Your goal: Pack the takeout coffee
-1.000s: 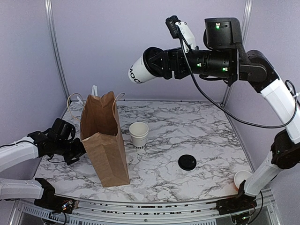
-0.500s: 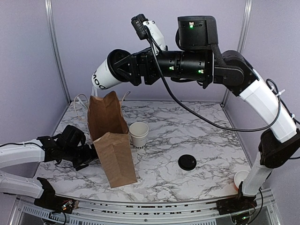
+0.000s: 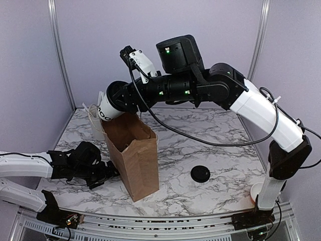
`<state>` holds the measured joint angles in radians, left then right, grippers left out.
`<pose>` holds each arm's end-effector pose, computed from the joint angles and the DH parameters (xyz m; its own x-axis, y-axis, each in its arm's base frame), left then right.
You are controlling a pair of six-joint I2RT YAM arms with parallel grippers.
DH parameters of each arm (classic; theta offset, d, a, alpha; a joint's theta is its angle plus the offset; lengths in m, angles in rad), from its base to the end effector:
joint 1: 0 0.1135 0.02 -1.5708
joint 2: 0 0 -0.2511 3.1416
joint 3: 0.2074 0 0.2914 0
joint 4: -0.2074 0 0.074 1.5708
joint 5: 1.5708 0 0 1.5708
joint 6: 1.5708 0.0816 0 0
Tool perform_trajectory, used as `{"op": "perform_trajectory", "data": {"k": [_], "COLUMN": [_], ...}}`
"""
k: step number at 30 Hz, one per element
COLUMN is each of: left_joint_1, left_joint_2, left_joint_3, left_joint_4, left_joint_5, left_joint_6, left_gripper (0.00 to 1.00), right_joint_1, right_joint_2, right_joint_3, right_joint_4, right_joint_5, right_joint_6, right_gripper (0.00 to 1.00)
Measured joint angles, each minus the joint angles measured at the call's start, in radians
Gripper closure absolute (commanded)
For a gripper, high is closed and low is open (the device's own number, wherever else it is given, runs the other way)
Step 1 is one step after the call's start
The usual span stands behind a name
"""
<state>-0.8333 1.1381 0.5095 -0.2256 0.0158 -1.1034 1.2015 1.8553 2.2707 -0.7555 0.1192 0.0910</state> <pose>0.1892 -0.2102 0.1050 -0.8954 -0.3419 -0.2853 -0.1161 0.7977 -0.5917 0.1799 0.4379 0.4728 -0.2004 -0.2677 -0.9424 -0.8709 0.4893 0.0462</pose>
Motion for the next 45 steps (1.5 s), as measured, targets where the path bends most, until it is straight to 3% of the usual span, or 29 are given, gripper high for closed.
{"op": "perform_trajectory", "data": {"k": [9, 32, 45], "left_joint_1": [-0.01, -0.01, -0.01], "left_joint_2": [-0.026, -0.075, -0.101], "left_joint_3": [0.0, 0.0, 0.002], "left_joint_4": [0.004, -0.005, -0.01], "left_joint_5": [-0.038, -0.069, -0.071], "left_joint_6": [-0.013, 0.021, 0.042], "left_gripper": [0.05, 0.05, 0.06], "right_joint_1": [0.0, 0.0, 0.0], "right_joint_2": [-0.01, 0.144, 0.146], "right_joint_3": [-0.096, -0.027, -0.054], "right_joint_4": [-0.04, -0.203, -0.28], "right_joint_5": [0.032, 0.006, -0.04], "right_joint_6": [0.04, 0.048, 0.07], "right_gripper": [0.27, 0.28, 0.3]}}
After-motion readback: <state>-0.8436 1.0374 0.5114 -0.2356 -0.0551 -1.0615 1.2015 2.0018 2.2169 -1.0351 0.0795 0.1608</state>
